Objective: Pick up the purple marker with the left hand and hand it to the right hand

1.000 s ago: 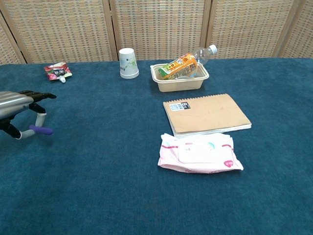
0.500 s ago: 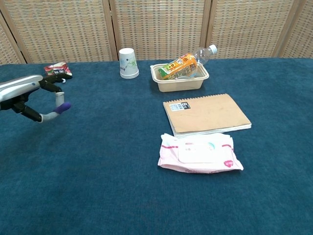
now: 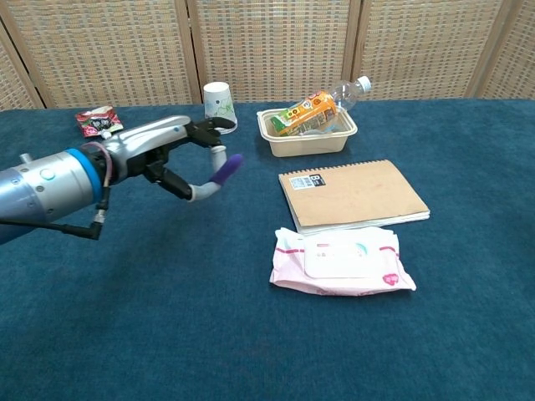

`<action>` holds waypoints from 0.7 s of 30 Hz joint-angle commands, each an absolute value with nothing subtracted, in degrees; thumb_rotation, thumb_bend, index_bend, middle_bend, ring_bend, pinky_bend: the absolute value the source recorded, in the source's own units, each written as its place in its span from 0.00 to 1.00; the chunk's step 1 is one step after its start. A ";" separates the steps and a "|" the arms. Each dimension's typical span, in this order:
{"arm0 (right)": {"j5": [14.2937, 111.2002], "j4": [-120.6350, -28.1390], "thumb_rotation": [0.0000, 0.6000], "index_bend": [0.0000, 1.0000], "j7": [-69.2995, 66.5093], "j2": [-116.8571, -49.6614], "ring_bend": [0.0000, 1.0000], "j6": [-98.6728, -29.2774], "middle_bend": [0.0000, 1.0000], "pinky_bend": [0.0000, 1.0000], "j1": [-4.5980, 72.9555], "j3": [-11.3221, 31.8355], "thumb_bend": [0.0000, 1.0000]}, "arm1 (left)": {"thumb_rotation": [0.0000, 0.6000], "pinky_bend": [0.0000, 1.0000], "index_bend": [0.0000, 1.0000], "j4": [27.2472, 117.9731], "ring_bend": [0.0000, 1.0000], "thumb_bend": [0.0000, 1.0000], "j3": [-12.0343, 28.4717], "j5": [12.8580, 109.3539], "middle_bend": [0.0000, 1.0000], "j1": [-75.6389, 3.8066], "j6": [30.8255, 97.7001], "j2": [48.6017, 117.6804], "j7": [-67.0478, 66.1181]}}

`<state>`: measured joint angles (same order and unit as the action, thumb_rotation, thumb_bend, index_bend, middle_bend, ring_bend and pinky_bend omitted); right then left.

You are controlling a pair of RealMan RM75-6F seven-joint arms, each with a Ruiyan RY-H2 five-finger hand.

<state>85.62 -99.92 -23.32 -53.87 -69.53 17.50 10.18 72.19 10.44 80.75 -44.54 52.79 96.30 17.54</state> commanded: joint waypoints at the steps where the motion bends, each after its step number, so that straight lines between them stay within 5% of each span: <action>1: 86.43 -102.05 1.00 0.40 -24.60 -52.96 0.00 -66.36 0.04 0.00 20.55 11.11 0.16 | 1.00 0.00 0.72 74.29 0.00 0.48 12.81 78.12 0.00 -46.62 51.14 98.51 15.26; 8: 85.09 -104.95 1.00 0.41 -20.43 -53.79 0.00 -58.98 0.04 0.00 26.86 12.20 0.21 | 1.00 0.00 0.72 78.25 0.00 0.48 16.39 73.32 0.00 -49.98 49.08 100.63 10.11; 21: 80.07 -110.20 1.00 0.44 -11.89 -56.21 0.00 -56.30 0.05 0.00 32.12 14.61 0.25 | 1.00 0.00 0.72 82.61 0.00 0.48 20.49 66.94 0.00 -50.73 48.38 101.79 13.98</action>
<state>80.75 -109.77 -12.62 -55.88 -56.52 31.66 14.29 82.05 19.81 67.87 -50.85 48.51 101.37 12.56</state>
